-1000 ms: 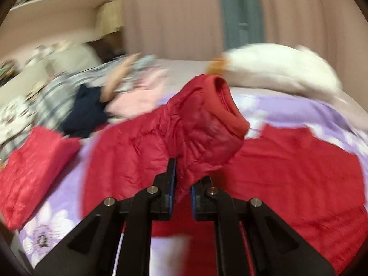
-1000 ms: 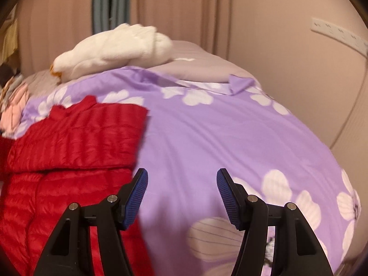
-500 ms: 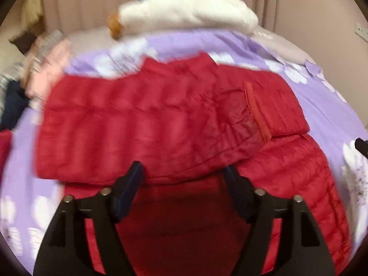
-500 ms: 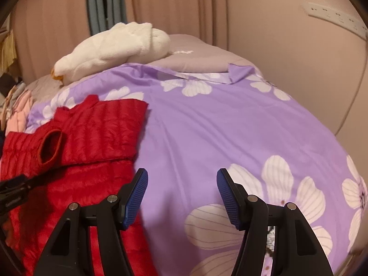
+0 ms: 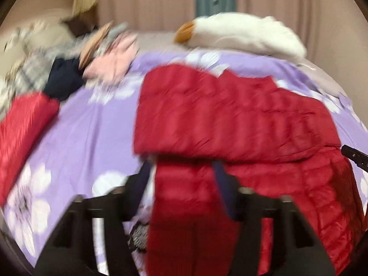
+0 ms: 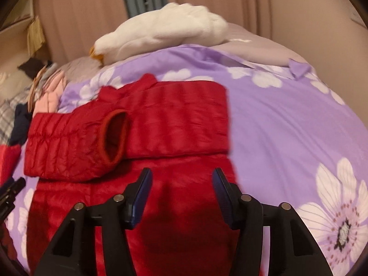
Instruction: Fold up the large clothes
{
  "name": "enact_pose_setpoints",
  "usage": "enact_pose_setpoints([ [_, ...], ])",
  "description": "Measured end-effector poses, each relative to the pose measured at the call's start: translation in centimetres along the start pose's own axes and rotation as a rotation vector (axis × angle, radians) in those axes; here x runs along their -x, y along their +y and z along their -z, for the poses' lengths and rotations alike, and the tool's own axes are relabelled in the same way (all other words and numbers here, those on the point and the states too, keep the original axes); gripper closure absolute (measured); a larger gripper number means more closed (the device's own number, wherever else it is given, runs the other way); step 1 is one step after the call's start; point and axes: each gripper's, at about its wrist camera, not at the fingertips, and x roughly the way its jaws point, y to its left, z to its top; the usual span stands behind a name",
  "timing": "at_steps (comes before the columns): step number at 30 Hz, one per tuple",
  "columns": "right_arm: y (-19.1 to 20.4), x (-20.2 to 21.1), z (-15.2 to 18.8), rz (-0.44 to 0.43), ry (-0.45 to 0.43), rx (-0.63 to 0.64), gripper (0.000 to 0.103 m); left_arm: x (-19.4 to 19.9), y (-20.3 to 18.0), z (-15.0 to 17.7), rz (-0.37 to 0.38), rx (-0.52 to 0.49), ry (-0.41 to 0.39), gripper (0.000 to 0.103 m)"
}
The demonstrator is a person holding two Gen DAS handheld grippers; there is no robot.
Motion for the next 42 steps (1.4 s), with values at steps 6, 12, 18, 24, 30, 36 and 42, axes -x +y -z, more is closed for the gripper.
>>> enact_pose_setpoints([
  [6,5.5,-3.7,-1.7,-0.100,0.046,0.077,0.030,-0.9,2.3,1.1,-0.072,0.022,0.004,0.069],
  [12,8.6,-7.4,-0.8,-0.116,0.093,0.122,0.041,-1.8,4.4,1.1,-0.084,0.067,0.011,0.069],
  [18,6.6,-5.1,-2.0,-0.065,-0.042,0.063,0.087,-2.5,4.3,0.8,-0.082,0.078,0.013,0.069],
  [24,1.9,-1.4,-4.3,-0.018,-0.146,0.025,0.087,-2.5,2.8,-0.3,-0.075,0.055,-0.013,0.069],
  [30,-3.4,-3.6,-4.1,0.140,-0.058,-0.013,0.087,-3.4,0.0,-1.5,-0.028,0.056,-0.017,0.069],
  [36,-6.2,-5.1,-2.5,0.201,0.011,-0.107,0.029,-4.5,-1.3,-1.7,-0.024,0.030,0.008,0.069],
  [42,-6.8,-1.5,-4.1,0.268,-0.107,-0.128,0.028,-3.6,-1.0,-3.4,-0.058,0.010,-0.056,0.070],
])
